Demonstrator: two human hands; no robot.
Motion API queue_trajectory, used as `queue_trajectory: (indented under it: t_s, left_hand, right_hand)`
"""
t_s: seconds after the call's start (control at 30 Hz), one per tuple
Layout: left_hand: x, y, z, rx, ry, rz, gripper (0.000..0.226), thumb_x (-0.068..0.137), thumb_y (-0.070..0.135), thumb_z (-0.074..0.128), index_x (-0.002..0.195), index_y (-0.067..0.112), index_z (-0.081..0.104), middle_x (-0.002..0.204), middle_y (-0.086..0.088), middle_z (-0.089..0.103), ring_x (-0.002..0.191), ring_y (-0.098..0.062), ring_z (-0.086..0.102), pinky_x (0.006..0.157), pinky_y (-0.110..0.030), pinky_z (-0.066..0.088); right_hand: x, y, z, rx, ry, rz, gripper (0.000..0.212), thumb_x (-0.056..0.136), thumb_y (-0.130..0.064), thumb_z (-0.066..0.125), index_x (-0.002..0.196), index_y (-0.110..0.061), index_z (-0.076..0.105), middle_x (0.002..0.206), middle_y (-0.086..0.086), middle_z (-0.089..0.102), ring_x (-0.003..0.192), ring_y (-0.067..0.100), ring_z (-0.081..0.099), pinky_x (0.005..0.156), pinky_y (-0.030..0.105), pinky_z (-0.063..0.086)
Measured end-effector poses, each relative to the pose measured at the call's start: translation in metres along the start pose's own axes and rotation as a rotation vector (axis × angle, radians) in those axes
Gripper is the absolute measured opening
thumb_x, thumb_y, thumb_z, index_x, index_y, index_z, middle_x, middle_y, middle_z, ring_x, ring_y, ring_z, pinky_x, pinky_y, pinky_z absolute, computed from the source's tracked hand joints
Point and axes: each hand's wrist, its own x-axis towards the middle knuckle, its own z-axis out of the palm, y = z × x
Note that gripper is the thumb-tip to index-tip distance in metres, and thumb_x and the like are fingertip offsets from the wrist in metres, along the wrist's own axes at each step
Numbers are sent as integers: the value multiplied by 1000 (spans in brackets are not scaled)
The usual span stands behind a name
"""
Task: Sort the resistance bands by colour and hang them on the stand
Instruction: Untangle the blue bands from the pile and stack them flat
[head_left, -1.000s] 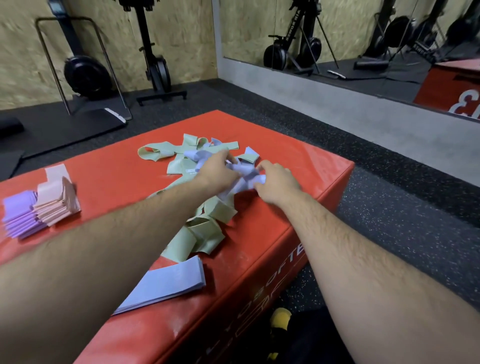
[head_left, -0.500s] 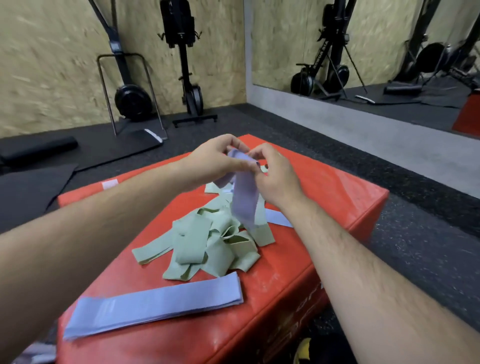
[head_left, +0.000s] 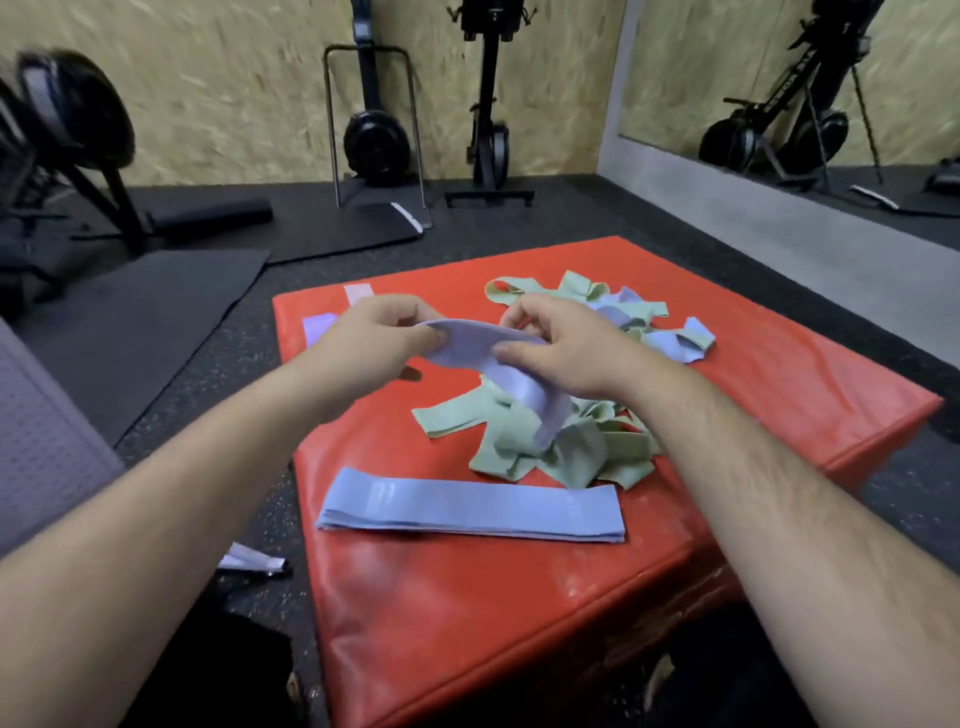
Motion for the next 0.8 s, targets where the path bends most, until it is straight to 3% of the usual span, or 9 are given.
queue_trajectory:
  t_s: [0.1, 0.23, 0.37, 0.47, 0.57, 0.8]
  left_hand:
    - [-5, -19, -17, -118, -86, -132, 5, 91, 15, 70, 92, 11, 72, 83, -1, 69, 77, -13, 62, 74, -35, 57]
    - [-10, -37, -37, -163, -46, -181, 5, 92, 15, 69, 90, 16, 73, 76, 4, 70, 64, -6, 62, 67, -27, 51]
    - [-13, -52, -47, -169, -16, -212, 8, 94, 14, 65, 95, 11, 72, 79, 0, 68, 64, -9, 59, 60, -21, 49]
    - [-17, -62, -51, -171, 2, -240, 7, 94, 14, 65, 96, 14, 72, 81, 3, 71, 67, -8, 62, 59, -20, 49]
    - [-22, -72, -54, -165, 15, -282, 6, 94, 12, 65, 93, 15, 70, 85, 1, 70, 69, -8, 62, 57, -19, 49]
    - [-42, -89, -37, -25, -46, -416, 4, 90, 7, 69, 88, 4, 66, 81, -7, 63, 67, -13, 57, 52, -17, 54]
  right_hand:
    - [-2, -6, 4, -99, -74, 44, 14, 90, -37, 72, 89, -25, 65, 70, -8, 54, 59, 4, 45, 58, 23, 37]
    - [-8, -9, 3, -126, -156, 113, 20, 83, -41, 78, 92, -26, 70, 90, 4, 69, 71, 5, 54, 66, 23, 44]
    - [-18, -2, -5, -137, -197, 165, 18, 84, -34, 79, 97, -27, 70, 99, -4, 72, 79, 2, 60, 67, 9, 44]
    - [-26, 6, -18, -104, -246, 240, 15, 86, -31, 77, 99, -26, 70, 89, -2, 72, 75, 10, 62, 63, 19, 45]
    - [-35, 24, -27, -75, -291, 304, 15, 87, -26, 78, 99, -20, 71, 68, -4, 59, 65, 11, 53, 60, 25, 41]
    - [-58, 58, -27, 4, -320, 399, 16, 89, -9, 74, 103, -12, 68, 71, -2, 63, 63, 11, 58, 61, 25, 49]
